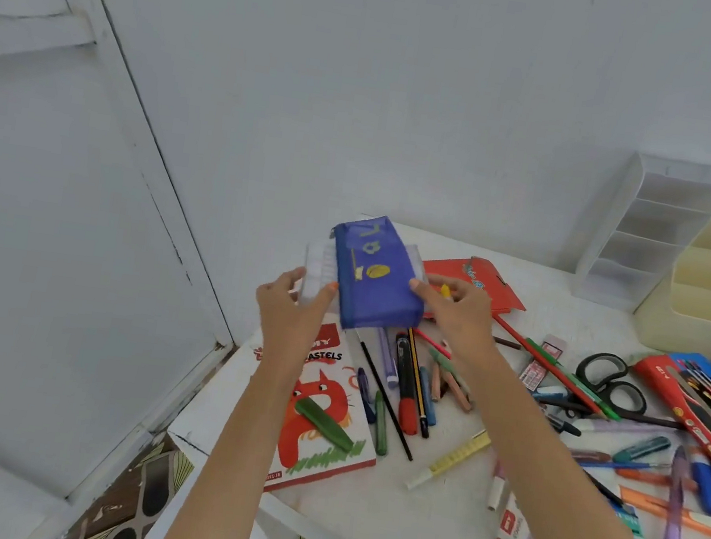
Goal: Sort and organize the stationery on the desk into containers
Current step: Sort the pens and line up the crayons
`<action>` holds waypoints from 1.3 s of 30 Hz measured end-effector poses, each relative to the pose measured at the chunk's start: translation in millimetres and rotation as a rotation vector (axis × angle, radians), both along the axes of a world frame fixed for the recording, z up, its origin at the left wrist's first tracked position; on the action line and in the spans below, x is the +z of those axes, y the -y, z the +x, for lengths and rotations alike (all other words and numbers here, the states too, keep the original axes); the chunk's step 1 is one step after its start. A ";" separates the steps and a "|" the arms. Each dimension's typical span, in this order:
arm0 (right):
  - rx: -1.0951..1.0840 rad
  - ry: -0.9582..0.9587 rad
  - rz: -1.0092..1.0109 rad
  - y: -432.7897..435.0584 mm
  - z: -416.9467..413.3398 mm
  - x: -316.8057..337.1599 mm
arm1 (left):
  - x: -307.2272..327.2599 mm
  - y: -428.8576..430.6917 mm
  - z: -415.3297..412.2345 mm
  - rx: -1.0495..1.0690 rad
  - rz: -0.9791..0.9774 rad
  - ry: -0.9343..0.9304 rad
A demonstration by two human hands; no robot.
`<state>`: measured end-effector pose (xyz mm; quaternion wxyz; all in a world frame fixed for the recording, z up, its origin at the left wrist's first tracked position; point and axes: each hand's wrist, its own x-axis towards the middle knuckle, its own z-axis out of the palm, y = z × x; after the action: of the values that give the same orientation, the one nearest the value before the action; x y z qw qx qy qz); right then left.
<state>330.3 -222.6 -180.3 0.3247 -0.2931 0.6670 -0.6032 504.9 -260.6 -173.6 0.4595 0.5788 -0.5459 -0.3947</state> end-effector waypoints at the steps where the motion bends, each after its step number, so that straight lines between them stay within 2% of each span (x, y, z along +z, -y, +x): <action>1: -0.033 -0.010 0.003 4.1 -10.1 0.4 | -0.9 5.8 -8.8 -0.031 0.045 -0.006; 8: -0.161 -0.024 0.094 9.5 -62.7 -11.9 | -5.3 16.3 -58.3 -0.230 0.225 -0.078; 16: -0.184 0.003 0.164 -2.0 -82.1 -15.8 | -10.2 0.1 -71.6 -0.377 0.210 -0.044; 22: -0.207 0.009 0.119 -47.8 -86.8 -10.4 | -27.4 -30.4 -83.4 -0.213 -0.027 0.054; 25: -0.210 0.027 0.089 -81.3 -88.6 -13.3 | -34.2 -60.1 -97.8 -0.215 -0.171 0.122; 31: -0.369 -0.038 0.104 -139.4 -99.2 -16.0 | -49.9 -104.9 -131.2 -0.486 -0.425 0.361; 35: -0.407 0.042 0.042 -176.3 -106.3 -18.4 | -60.1 -123.3 -145.7 -0.721 -0.506 0.480; 39: -0.429 0.018 0.056 -200.3 -108.8 -22.9 | -69.1 -132.9 -149.9 -0.838 -0.493 0.672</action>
<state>221.5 -22.3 -203.2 0.2029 -0.1299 0.7277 -0.6422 355.0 -127.7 -242.6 0.1871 0.2831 -0.9194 -0.1989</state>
